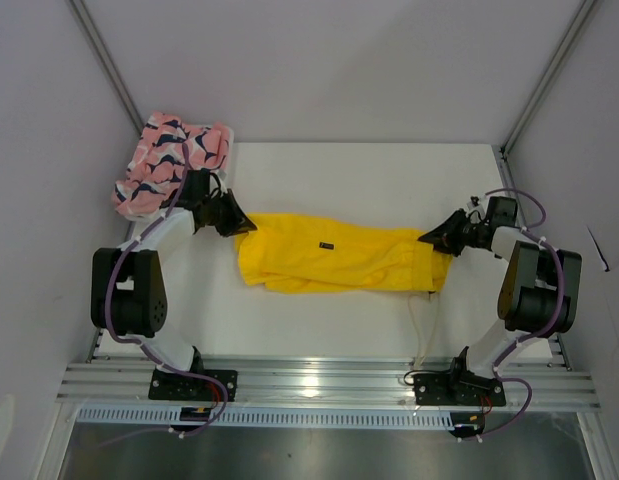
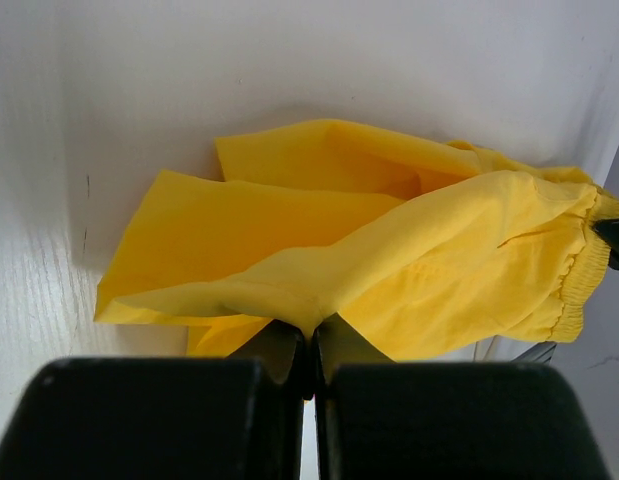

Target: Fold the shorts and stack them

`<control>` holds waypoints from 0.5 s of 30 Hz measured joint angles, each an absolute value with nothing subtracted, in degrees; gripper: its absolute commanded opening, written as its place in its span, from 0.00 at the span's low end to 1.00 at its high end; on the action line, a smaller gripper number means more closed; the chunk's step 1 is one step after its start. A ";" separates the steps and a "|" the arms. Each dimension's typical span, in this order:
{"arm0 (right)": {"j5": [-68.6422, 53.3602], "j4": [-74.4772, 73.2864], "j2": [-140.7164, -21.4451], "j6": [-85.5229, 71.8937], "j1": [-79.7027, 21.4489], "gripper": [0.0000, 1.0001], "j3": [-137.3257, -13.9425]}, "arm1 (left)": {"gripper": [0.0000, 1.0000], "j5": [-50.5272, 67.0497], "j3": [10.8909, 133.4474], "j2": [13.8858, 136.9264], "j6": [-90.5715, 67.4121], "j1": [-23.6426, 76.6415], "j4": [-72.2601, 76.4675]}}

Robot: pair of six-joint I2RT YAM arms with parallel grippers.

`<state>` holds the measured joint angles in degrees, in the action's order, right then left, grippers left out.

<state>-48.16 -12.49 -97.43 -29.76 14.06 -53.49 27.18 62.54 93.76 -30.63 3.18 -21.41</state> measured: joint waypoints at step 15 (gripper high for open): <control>-46.94 -12.43 -97.17 -29.12 15.03 0.00 -53.28 | 0.66 27.90 62.85 93.95 -30.41 3.07 -20.29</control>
